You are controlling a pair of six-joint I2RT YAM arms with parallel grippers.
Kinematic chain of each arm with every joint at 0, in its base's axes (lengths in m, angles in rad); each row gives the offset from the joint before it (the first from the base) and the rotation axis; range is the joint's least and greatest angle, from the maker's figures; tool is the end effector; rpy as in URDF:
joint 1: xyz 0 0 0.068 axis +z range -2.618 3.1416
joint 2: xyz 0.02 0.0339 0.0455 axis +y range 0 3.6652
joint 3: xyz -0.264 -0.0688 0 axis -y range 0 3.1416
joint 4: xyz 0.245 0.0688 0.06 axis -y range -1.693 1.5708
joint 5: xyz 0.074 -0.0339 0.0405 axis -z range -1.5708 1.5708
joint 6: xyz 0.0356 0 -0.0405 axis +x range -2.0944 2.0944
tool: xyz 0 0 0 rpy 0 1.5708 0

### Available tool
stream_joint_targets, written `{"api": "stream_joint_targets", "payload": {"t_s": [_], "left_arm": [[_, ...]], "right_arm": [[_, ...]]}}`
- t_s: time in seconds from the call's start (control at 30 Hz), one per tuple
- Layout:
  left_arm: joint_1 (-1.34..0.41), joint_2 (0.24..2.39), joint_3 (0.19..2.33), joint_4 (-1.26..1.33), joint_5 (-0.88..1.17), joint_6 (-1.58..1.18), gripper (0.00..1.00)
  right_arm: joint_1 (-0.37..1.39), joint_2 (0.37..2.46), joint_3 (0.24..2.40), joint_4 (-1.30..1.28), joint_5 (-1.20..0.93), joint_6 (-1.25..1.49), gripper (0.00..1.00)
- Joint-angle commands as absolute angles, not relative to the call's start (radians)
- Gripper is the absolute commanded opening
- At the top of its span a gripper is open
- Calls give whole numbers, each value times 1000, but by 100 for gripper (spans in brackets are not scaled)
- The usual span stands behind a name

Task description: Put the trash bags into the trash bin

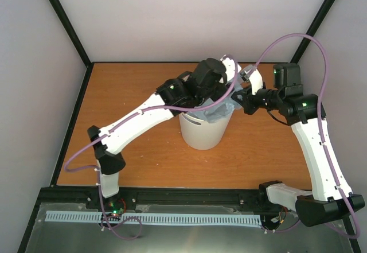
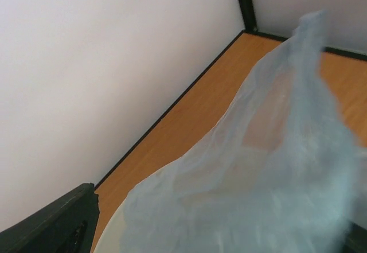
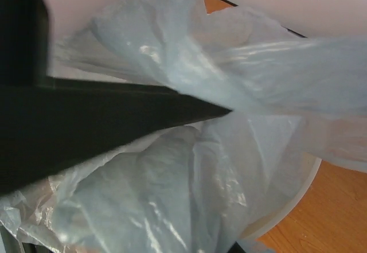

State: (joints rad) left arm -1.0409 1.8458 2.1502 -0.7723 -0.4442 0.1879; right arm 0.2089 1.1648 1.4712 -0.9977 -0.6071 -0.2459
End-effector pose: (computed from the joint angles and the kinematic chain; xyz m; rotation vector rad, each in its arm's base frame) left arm 0.2165 -0.3393 0.4504 0.9132 1.7698 -0.0964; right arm 0.2020 0.0636 0.4213 -0.8019 2.0450 0.6617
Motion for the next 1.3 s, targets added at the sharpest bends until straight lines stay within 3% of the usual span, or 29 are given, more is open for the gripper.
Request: {"api": "stream_joint_targets", "payload": {"t_s": [0.0,0.2,0.7,0.97,1.27], "left_arm": [[-1023,1912,2218,-772,-557,224,81],[-951,1900,2184,-762,-483,156,62],[-836,1685,1965,-760,-475,-32,39],[-834,1577,1898,-831,-478,-127,34],[-835,1284,1566,-781,-410,-269,31]], "right_arm": [[206,1167,1449,-994,-613,-234,3],[205,1196,1430,-1010,-604,-249,3],[203,1156,1456,-1052,-549,-314,3],[199,1131,1469,-1108,-535,-330,3],[198,1061,1478,-1175,-510,-333,4]]}}
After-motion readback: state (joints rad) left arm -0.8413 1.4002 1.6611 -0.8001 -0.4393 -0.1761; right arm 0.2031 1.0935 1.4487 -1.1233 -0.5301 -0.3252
